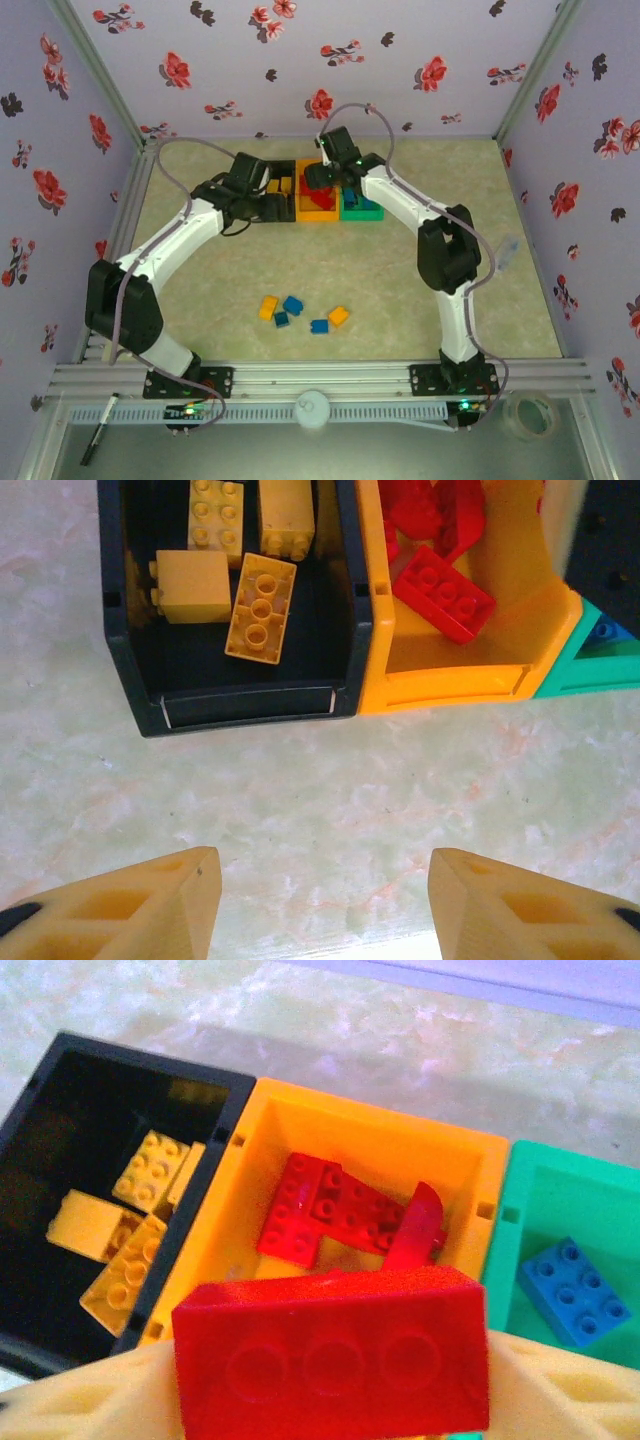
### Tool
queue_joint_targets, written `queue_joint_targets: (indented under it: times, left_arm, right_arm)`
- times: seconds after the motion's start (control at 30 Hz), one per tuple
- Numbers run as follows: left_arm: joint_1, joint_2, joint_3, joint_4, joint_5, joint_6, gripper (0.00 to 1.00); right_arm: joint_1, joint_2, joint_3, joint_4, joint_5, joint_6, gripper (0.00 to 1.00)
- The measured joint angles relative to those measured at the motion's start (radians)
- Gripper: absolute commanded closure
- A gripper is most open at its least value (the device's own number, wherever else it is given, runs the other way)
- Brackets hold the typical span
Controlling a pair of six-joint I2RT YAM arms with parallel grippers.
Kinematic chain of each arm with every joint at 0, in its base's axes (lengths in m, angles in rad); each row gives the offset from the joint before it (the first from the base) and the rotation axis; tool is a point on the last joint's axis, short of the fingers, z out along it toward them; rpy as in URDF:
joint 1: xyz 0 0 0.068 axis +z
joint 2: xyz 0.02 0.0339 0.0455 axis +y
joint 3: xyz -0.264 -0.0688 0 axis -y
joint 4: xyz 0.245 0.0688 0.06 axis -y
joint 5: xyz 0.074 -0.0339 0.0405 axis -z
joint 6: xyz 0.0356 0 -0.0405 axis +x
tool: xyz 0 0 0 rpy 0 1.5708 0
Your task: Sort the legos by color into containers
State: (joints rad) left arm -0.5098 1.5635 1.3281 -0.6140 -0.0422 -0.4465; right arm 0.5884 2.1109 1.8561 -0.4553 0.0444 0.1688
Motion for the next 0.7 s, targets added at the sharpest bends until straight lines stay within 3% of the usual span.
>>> queue_joint_targets:
  times: [0.23,0.7]
  left_arm:
    - [0.007,-0.002,0.0,-0.001,-0.004,0.001,0.41]
    - [0.013,-0.003,-0.021,-0.001,-0.005,0.003,0.41]
  right_arm:
    - [-0.002,0.029,0.043,-0.029,-0.008,-0.005,0.15]
    - [-0.002,-0.114,-0.131,-0.016,0.013,-0.004,0.15]
